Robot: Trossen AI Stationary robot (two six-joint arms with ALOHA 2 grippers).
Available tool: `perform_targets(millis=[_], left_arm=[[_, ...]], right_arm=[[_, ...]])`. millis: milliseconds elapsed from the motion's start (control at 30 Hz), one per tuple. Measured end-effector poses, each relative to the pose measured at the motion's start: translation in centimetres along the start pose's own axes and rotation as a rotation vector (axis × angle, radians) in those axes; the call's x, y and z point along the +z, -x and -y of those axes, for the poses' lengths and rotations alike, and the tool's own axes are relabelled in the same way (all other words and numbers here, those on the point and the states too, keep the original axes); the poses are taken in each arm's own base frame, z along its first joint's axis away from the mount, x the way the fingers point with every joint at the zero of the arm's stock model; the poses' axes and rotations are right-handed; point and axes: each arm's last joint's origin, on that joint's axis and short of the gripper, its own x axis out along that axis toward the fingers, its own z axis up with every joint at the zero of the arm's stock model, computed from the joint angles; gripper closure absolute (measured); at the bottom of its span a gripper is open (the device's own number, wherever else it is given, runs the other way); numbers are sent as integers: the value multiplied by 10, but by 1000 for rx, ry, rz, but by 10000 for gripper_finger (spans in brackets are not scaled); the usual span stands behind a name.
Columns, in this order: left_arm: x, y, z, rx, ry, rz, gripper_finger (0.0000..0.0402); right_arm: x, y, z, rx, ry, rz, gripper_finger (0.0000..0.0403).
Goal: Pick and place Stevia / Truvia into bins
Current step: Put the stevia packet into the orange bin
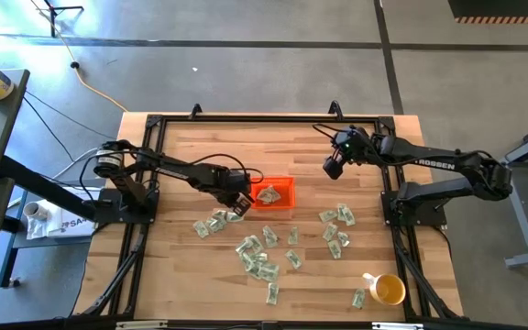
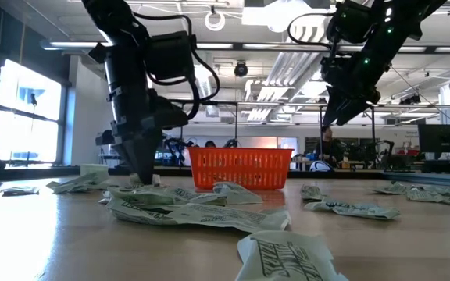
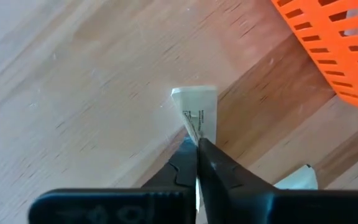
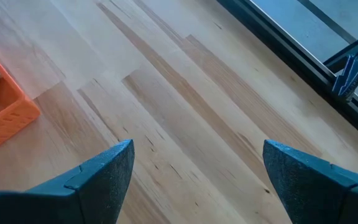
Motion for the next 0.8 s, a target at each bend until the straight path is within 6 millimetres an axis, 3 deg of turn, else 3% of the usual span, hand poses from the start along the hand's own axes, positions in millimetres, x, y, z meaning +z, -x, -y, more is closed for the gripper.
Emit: perform_targets(millis=[100,233,467,633,733,800], left_arm=[[1,2,1,0,12,1,349],[6,12,3,8,4,20,372],[24,62,11,-5,-16,188,378],[45,94,28,-116,-104,335,372],[55,90,36,-209,-183,355,377],[60,77,38,-246,-214,312,375]], right_arm=[[0,0,0,1,0,0,57],[0,0,0,1,0,0,57],[1,0,0,4,-3,11,57],[2,0,-1,15,-5,19,57],[2,0,-1,45,0,9,57],[0,0,-1,72,-2,-9,57]])
